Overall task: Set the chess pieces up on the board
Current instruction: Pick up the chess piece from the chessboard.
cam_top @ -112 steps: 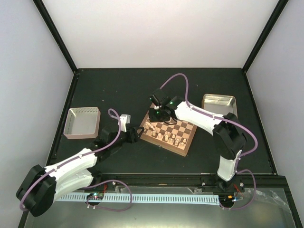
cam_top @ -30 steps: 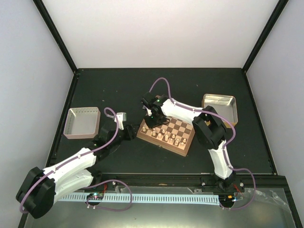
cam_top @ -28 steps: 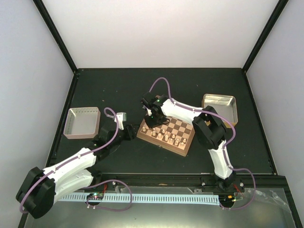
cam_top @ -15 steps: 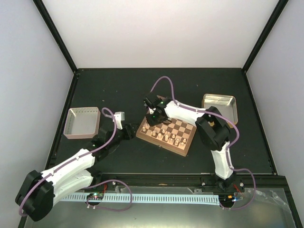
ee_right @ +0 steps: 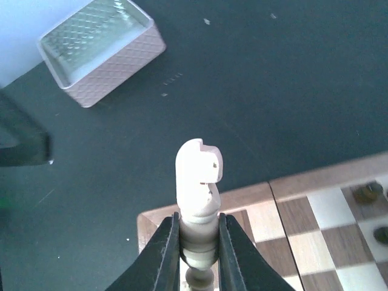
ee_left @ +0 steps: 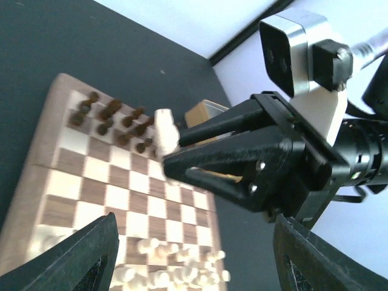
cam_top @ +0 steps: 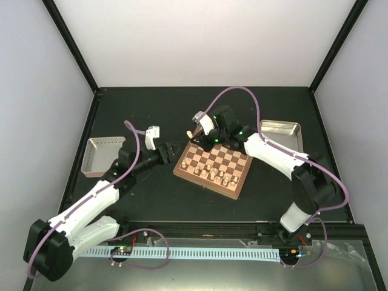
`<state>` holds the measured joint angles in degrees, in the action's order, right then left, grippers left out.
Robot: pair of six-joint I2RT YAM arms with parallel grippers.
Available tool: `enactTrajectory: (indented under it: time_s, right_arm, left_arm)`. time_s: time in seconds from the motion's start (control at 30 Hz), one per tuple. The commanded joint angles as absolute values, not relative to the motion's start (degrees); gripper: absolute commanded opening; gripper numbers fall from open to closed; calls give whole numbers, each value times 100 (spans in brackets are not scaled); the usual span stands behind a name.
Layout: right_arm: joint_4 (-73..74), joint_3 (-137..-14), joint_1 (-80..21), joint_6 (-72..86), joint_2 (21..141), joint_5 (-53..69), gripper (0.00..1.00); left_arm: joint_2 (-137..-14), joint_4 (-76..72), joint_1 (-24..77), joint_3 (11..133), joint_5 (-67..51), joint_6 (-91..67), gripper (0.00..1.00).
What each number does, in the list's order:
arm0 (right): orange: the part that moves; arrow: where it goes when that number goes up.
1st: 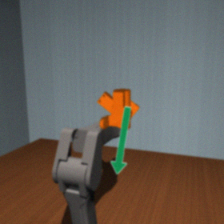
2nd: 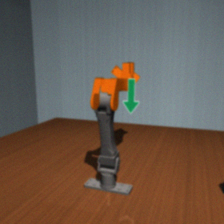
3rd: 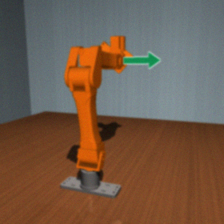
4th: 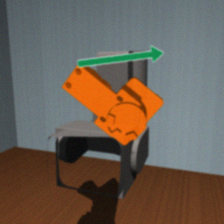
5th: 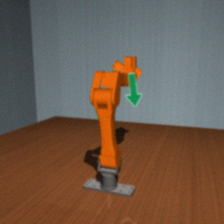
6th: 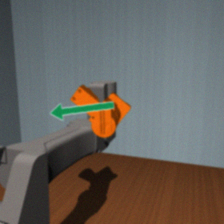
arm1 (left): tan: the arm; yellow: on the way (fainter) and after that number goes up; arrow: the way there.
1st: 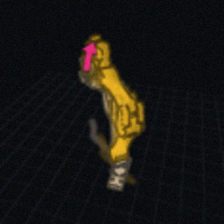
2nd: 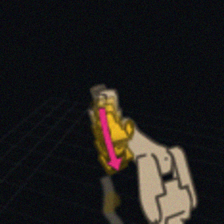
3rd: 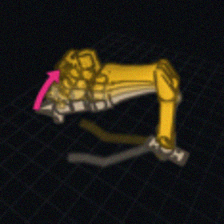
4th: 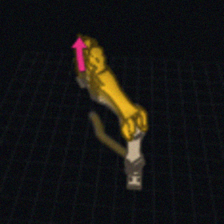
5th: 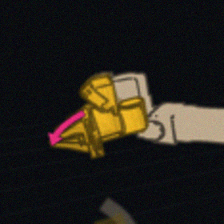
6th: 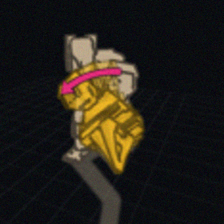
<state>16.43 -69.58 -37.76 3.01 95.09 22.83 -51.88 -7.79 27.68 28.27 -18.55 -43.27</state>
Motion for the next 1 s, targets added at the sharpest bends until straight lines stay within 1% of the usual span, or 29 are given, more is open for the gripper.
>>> enactTrajectory:
  time_s: [0.0, 0.07, 0.13, 0.2, 0.3, 0.47, 0.6, 0.7, 0.77, 0.87, 0.97]
  right_arm:
    - [1087, -6726, -3814, -766, 9120, 2939, 5]
    - [1008, -6594, -3814, -968, 8952, 2947, 5]
    - [962, -6509, -3811, -1105, 8840, 3003, 5]
    - [1000, -6504, -3808, -1177, 8783, 3110, 5]
    - [1018, -6474, -3812, -1284, 8764, 3221, 5]
    - [1035, -6460, -3808, -1336, 8786, 3244, 6]
    - [1030, -6469, -3815, -1352, 8797, 3255, 6]
    - [1061, -6456, -3819, -1391, 8799, 3246, 7]
    - [1077, -6436, -3822, -1428, 8793, 3227, 6]
    - [1108, -6425, -3822, -1465, 8789, 3199, 6]
    - [1128, -6431, -3817, -1491, 8796, 3205, 6]
  left_arm:
    - [-5681, -863, 2597, 3471, -3281, -4677, 72]
    - [-5908, -760, 2536, 3688, -3444, -4706, 72]
    - [-6155, -598, 2509, 3867, -3452, -4676, 68]
    - [-6419, -493, 2473, 4050, -3548, -4643, 62]
    - [-6779, -669, 2461, 4217, -3793, -4763, 49]
    - [-7119, -1036, 2452, 4318, -3999, -4979, 38]
    - [-7264, -1068, 2452, 4311, -3997, -4993, 23]
    - [-7304, -1050, 2431, 4286, -3908, -4986, 22]
    - [-7304, -1063, 2388, 4276, -3852, -4993, 26]
    - [-7299, -1133, 2356, 4256, -3714, -5017, 28]
    - [-7290, -1283, 2338, 4254, -3690, -5047, 38]
